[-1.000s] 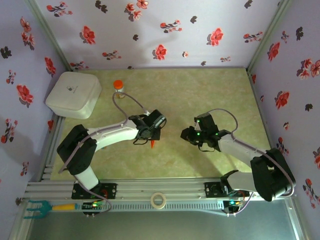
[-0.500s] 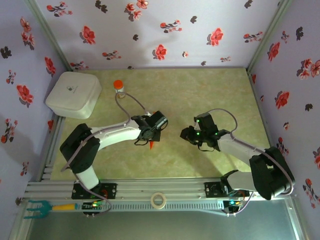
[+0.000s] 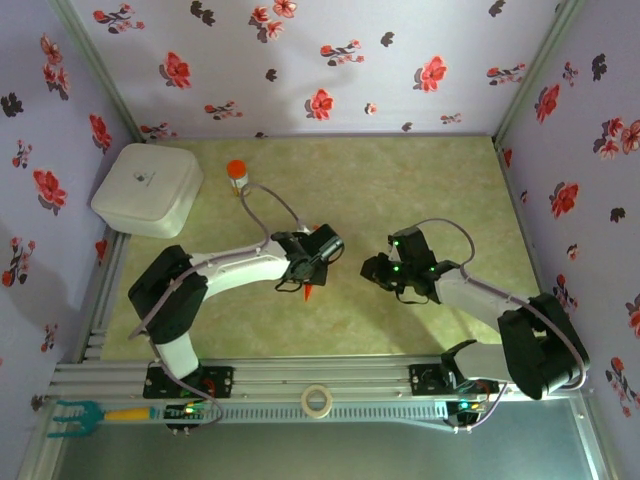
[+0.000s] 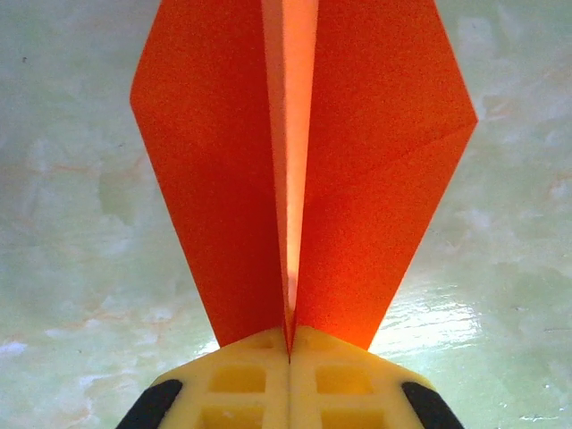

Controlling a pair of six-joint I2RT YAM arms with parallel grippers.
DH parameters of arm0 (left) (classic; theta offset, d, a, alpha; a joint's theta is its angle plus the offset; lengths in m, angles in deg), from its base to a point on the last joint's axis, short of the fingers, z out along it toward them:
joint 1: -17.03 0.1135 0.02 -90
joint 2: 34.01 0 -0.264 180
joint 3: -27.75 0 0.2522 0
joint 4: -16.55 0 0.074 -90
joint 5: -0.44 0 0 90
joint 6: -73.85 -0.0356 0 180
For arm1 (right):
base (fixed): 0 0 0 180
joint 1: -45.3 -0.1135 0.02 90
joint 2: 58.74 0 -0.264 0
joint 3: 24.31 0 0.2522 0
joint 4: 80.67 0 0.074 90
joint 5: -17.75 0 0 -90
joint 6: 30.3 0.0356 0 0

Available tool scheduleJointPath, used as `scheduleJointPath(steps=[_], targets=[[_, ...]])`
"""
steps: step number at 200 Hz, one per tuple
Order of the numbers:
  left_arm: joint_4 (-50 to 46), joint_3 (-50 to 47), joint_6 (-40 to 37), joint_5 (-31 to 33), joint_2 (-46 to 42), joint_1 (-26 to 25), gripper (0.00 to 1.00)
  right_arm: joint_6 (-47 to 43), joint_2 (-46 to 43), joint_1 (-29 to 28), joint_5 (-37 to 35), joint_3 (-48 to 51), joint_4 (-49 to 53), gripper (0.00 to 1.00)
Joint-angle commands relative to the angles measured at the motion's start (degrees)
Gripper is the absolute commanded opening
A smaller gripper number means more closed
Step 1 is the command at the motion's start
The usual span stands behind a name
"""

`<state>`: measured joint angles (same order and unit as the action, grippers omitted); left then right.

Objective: Fold a paper plane with a square sheet of paper (pick it up from the middle)
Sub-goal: Move the paper plane to the center of the table.

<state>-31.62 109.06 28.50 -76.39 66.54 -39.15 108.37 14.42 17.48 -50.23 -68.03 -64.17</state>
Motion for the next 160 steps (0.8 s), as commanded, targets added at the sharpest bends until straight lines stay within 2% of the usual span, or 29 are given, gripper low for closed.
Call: scheduleJointPath(steps=[1,160], targets=[[-2.25,1.71,0.53,2.43,1.31,-0.59,0.03,0.95,0.38,-0.16,-0.34,0.27,-2.07,0.27],[-0.84,1.53,1.75,0.74,5.53,-1.03,0.1,2.21,3.27,-0.22,1.45,0.94,-5.28,0.28]])
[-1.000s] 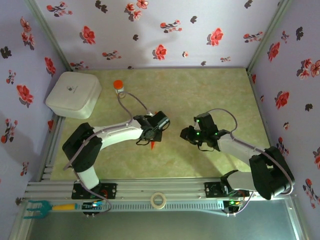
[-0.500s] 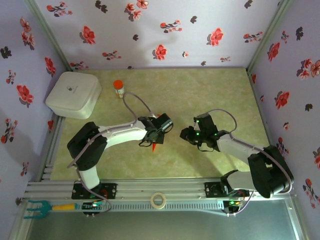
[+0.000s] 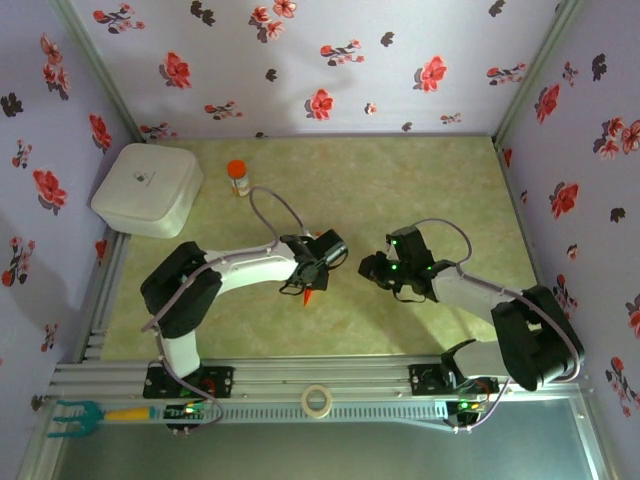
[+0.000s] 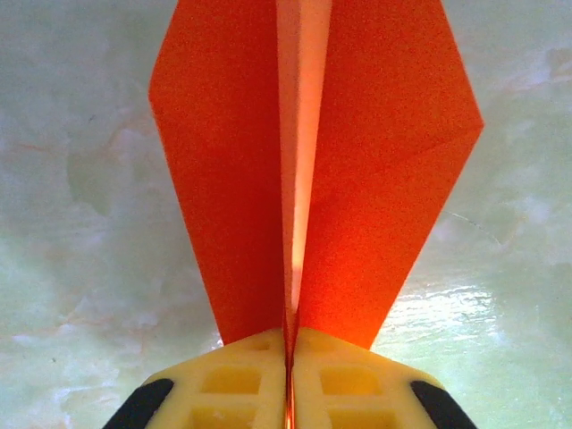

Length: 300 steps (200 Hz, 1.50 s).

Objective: Fold a paper plane with a square sheet of paper (pick it up from the middle)
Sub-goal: Move the paper plane to the center of the table.

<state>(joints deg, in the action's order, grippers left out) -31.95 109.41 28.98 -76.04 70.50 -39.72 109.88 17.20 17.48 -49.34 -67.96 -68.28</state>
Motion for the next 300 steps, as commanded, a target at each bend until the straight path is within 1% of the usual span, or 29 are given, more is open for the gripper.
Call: scheduleJointPath(steps=[1,158,176,226,300], targets=[[-0.55,1.18,1.27,0.38,1.62,-0.46,0.1,0.75,0.46,-0.22,0.6,0.88,-1.18,0.27],[-0.15,1.54,0.61,-0.6,2.98,-0.46,0.14,1.33,1.13,-0.31,1.43,1.15,-2.5,0.28],[0.36,1.28,1.0,-0.9,2.72,-0.46,0.16,1.33,1.09,-0.31,1.52,1.15,-2.5,0.28],[1.29,0.51,1.79,-1.21,3.26,-0.38,0.19,1.33,1.27,-0.32,1.67,1.06,-2.59,0.28],[2.42,-0.76,4.79,-2.44,5.35,0.33,0.21,1.33,2.03,-0.37,2.2,0.83,-3.14,0.28]])
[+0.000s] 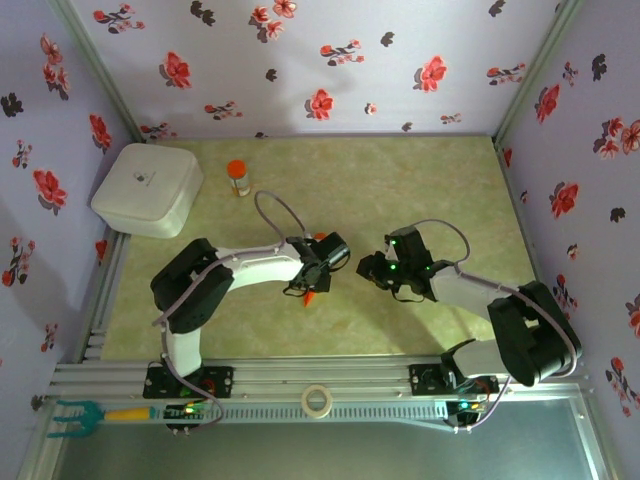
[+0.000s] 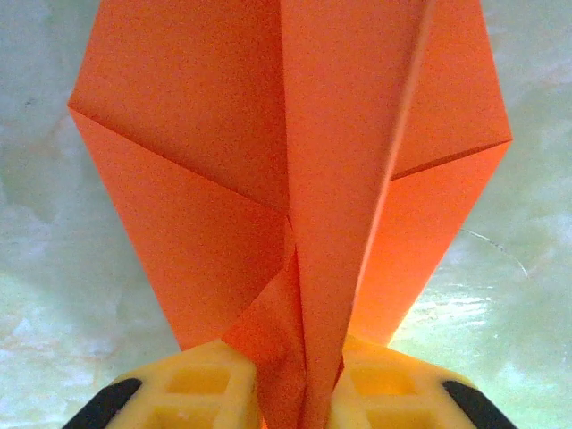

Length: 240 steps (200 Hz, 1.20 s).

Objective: Fold a paper plane with a square sheet of paper (pick it up from the middle)
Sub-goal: Move the paper plane to the center of the table.

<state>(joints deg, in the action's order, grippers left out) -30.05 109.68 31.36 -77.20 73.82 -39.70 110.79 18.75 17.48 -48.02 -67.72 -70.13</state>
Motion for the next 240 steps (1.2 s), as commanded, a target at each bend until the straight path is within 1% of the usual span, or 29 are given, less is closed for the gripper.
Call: scheduleJointPath(steps=[1,60,95,108,154,182,212,240], targets=[[0.51,-0.97,2.46,-1.29,2.03,0.3,0.21,0.41,0.52,-0.34,0.85,0.62,-1.27,0.28],[1.89,-1.23,3.04,-0.8,-2.45,0.76,0.22,0.24,0.62,-0.32,0.91,0.64,-1.48,0.28],[5.45,-3.82,4.1,-0.47,-5.9,1.69,0.21,0.33,0.56,-0.37,0.91,0.82,-1.82,0.29],[6.0,-4.71,4.54,-0.45,-6.27,2.14,0.19,0.33,0.7,-0.33,0.87,0.82,-1.79,0.29],[7.7,-5.65,3.93,-2.43,-5.36,2.87,0.18,0.37,0.71,-0.31,0.93,0.82,-1.79,0.29],[8.14,-5.67,3.65,-3.02,-5.01,2.93,0.2,0.5,0.68,-0.31,0.94,0.91,-1.85,0.29],[8.14,-5.15,3.27,-3.82,-4.06,2.94,0.19,0.59,0.66,-0.36,0.89,0.9,-1.87,0.29],[8.05,-4.62,2.58,-4.27,-2.92,2.94,0.2,0.59,0.72,-0.34,0.87,0.91,-1.87,0.29]])
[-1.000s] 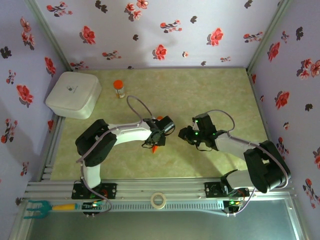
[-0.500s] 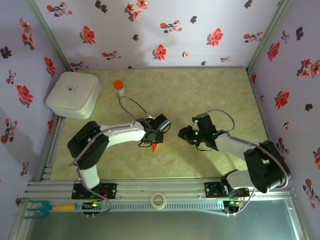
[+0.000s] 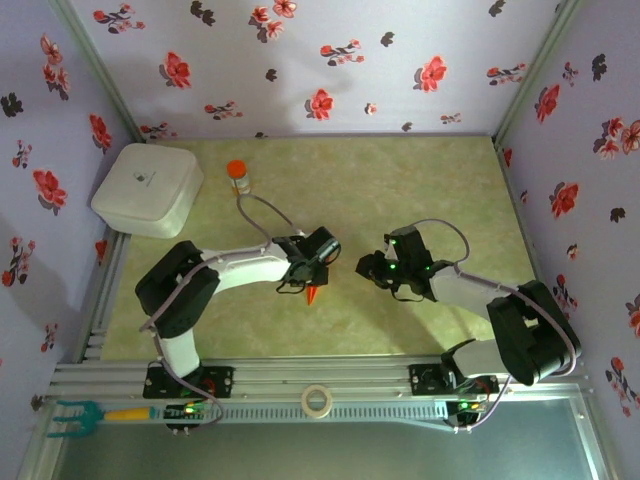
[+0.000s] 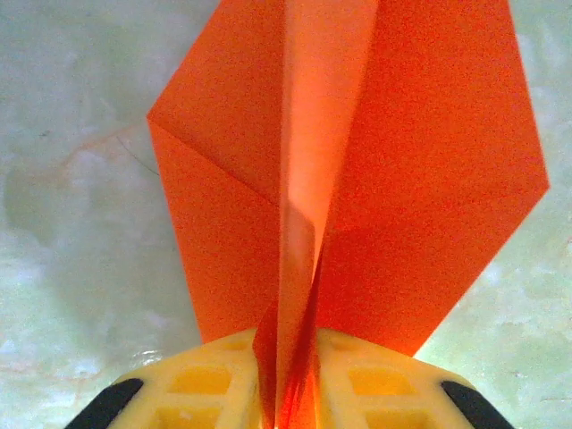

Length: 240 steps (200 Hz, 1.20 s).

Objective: Fold a paper plane with a square sheet of paper (pick it up from the middle)
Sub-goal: Move the paper plane to the center of the table.

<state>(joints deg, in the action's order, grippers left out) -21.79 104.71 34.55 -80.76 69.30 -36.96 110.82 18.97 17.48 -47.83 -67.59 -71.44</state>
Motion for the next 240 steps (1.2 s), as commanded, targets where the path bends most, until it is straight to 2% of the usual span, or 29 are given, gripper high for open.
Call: scheduleJointPath(steps=[1,116,191,240], targets=[[-0.25,0.39,-0.61,-0.71,1.71,0.21,0.2,0.57,0.51,-0.32,0.65,0.78,-0.52,0.29],[-1.16,1.47,0.9,-1.58,5.33,0.12,0.18,-0.2,-0.15,-0.31,0.23,0.18,0.87,0.29],[-5.89,4.79,6.37,1.13,7.72,-1.02,0.32,-2.27,-3.26,-0.31,-0.88,-0.8,4.86,0.31],[-11.2,9.11,8.8,3.68,10.2,-2.23,0.36,-2.84,-4.27,-0.16,-1.49,-0.83,6.0,0.31]])
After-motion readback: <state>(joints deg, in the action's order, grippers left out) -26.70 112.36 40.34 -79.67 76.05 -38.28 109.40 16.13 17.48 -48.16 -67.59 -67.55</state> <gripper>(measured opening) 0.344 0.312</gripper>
